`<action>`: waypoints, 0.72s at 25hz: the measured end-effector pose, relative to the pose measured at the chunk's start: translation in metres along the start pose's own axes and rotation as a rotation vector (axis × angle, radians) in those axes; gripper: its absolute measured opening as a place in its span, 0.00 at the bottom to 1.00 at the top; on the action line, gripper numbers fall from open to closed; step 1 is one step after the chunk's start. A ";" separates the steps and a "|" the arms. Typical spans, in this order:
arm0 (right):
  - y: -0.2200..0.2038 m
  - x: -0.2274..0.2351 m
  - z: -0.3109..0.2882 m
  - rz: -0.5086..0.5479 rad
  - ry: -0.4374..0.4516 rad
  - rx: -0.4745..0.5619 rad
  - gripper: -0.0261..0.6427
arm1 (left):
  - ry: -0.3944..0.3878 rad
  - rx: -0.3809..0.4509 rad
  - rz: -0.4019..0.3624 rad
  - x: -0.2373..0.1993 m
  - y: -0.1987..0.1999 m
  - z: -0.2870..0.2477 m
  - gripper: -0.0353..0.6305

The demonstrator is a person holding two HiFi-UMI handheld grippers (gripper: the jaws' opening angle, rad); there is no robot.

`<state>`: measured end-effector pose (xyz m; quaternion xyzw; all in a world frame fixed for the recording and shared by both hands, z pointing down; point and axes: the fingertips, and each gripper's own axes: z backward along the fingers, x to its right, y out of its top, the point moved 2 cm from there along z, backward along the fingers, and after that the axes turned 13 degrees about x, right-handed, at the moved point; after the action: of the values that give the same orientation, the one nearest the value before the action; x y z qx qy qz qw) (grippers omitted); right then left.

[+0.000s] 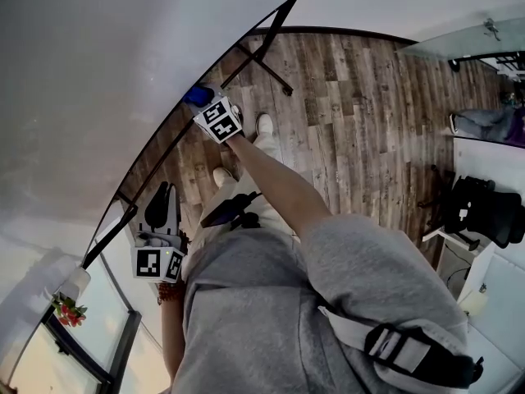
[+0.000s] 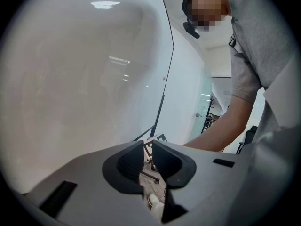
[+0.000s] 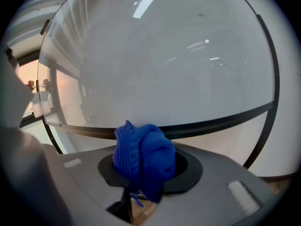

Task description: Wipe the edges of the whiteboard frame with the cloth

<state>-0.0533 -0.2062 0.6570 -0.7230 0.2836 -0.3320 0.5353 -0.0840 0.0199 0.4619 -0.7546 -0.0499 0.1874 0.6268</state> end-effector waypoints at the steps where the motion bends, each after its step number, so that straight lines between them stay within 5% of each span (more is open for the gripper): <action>1: 0.001 -0.003 -0.001 -0.002 0.004 0.003 0.24 | 0.001 0.000 -0.001 0.000 0.001 0.000 0.15; 18: -0.006 -0.031 -0.002 0.001 0.027 0.005 0.24 | 0.016 0.013 0.013 -0.001 0.000 0.013 0.14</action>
<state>-0.0735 -0.1821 0.6576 -0.7169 0.2905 -0.3423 0.5334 -0.0897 0.0314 0.4609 -0.7524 -0.0386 0.1858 0.6308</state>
